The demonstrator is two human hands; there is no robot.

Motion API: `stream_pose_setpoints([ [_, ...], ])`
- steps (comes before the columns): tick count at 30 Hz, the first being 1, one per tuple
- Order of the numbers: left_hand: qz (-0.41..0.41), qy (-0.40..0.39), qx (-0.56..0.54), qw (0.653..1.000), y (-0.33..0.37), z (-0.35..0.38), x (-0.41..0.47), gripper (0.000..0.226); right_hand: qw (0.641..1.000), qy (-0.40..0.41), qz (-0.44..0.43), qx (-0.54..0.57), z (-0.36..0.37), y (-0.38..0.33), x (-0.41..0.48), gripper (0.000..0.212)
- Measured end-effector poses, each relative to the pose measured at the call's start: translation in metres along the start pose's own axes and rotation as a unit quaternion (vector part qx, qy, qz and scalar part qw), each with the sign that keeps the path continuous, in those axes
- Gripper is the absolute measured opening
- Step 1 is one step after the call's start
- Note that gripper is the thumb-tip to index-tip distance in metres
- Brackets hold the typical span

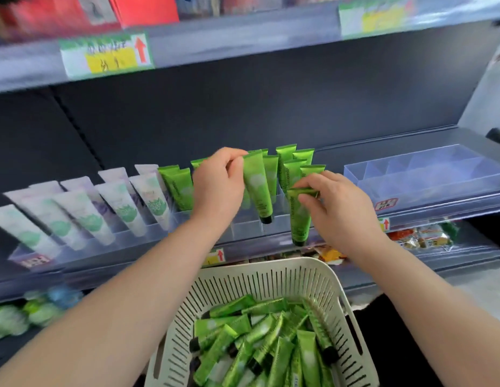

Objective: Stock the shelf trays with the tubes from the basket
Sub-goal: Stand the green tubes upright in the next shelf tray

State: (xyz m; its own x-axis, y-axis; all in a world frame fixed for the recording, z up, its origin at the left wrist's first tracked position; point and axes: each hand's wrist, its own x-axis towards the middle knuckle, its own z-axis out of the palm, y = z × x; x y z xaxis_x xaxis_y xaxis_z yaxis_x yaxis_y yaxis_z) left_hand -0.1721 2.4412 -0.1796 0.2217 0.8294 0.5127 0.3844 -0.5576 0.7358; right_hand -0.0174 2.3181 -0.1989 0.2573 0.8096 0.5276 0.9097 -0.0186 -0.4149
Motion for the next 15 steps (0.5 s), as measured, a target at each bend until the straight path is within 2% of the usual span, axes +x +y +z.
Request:
stream_pose_setpoints([
  [3,0.011,0.004,0.034,0.999,0.004,0.017,0.019,0.025,1.000,0.004,-0.003,0.006,-0.004,0.003,0.003,0.016],
  [8,-0.005,-0.041,0.099,0.994,-0.005,0.049,0.026,0.027,1.000,-0.005,-0.007,-0.008,-0.004,0.008,0.006,0.016],
  [15,-0.033,-0.055,0.109,0.992,-0.017,0.066,0.022,0.025,1.000,0.005,-0.015,-0.009,-0.007,0.015,0.007,0.015],
])
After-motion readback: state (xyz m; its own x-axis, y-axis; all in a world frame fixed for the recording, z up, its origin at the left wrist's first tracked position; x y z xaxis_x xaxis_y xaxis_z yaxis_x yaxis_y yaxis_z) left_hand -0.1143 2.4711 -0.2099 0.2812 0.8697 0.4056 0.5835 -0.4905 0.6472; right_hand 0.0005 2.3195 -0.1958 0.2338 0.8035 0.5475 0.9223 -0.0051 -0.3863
